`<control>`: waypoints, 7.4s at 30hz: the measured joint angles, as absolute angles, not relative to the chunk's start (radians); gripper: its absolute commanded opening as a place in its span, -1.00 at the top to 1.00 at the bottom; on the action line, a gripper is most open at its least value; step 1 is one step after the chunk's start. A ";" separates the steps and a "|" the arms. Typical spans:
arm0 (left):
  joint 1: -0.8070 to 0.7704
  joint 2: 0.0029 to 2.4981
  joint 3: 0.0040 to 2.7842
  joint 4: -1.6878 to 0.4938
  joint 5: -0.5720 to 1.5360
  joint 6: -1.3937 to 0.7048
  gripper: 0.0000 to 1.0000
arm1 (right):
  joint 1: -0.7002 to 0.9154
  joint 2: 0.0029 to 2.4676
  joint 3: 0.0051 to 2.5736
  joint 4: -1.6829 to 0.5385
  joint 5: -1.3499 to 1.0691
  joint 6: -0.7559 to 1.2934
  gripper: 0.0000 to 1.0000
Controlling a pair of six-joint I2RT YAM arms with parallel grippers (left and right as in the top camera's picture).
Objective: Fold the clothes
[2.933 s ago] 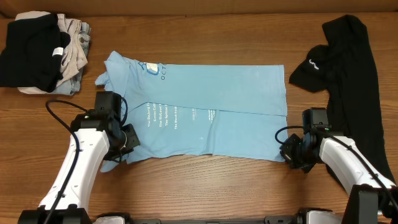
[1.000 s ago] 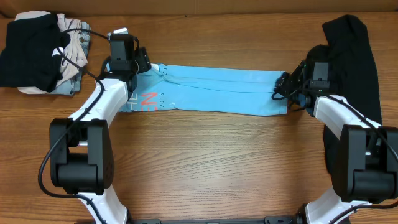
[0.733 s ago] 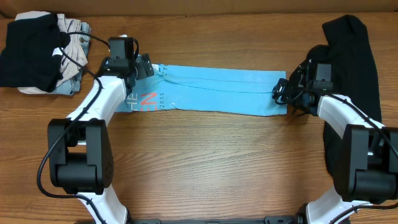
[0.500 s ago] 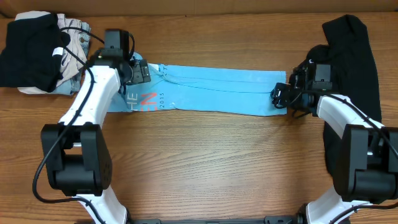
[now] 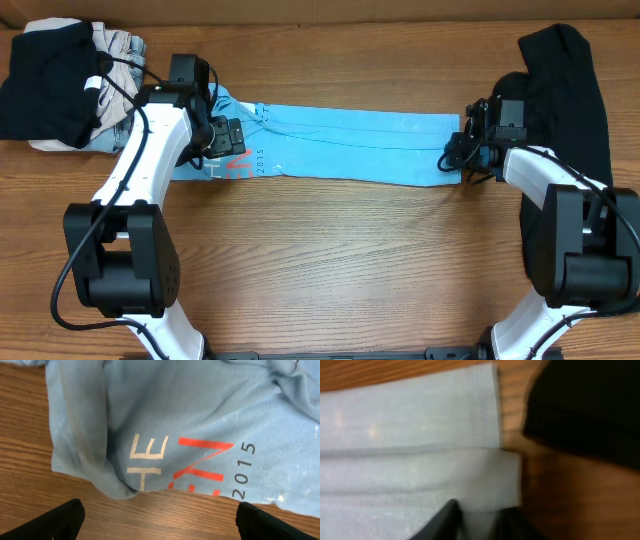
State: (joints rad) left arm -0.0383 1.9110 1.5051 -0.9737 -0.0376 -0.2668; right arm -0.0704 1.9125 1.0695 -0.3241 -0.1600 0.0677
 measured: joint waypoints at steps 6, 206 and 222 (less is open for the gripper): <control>-0.038 1.911 1.505 -1.004 -0.037 -0.271 -1.00 | -0.072 1.912 1.101 -0.438 -0.154 0.157 0.92; 0.080 1.911 1.505 -0.986 -0.060 -0.101 -0.99 | 0.759 2.172 1.790 -1.011 -0.096 0.575 -0.25; 0.080 1.911 1.505 -0.977 -0.060 -0.101 -1.00 | 0.576 2.193 1.874 -0.955 0.096 0.499 -0.27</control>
State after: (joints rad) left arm 0.0803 1.9110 1.5051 -0.9768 -0.0601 -0.1005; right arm 0.5762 2.1925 1.8744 -0.9550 0.0956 0.4988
